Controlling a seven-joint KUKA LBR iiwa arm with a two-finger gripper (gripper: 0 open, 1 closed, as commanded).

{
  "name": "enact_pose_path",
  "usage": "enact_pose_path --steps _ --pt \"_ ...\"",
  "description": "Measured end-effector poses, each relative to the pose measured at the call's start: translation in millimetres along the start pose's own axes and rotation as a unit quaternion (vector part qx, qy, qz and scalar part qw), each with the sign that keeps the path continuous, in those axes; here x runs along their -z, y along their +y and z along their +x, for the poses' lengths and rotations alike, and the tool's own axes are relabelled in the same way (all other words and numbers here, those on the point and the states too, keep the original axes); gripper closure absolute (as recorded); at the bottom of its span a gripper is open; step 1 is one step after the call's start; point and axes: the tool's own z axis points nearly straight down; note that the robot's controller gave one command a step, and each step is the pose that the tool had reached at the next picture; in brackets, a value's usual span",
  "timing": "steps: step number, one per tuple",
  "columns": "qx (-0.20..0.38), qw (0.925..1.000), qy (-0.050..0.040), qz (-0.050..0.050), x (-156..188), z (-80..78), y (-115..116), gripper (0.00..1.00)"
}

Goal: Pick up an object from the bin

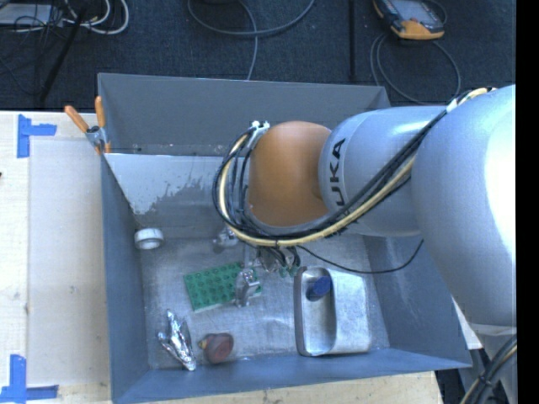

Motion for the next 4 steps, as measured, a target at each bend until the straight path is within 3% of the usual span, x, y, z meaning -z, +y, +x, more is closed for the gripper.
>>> enact_pose_path --steps 1,2,3,4 --pt "-0.004 1.0 -0.0009 -0.001 -28.8 -6.0 -0.3 0.0" --pt "-0.004 1.0 -0.0005 -0.001 -27.5 -6.9 0.1 0.0" --pt "-0.005 1.0 -0.0015 -0.001 -25.2 -7.9 0.2 1.0" --pt "-0.005 1.0 -0.0044 0.0 99.2 -9.7 0.8 1.0"
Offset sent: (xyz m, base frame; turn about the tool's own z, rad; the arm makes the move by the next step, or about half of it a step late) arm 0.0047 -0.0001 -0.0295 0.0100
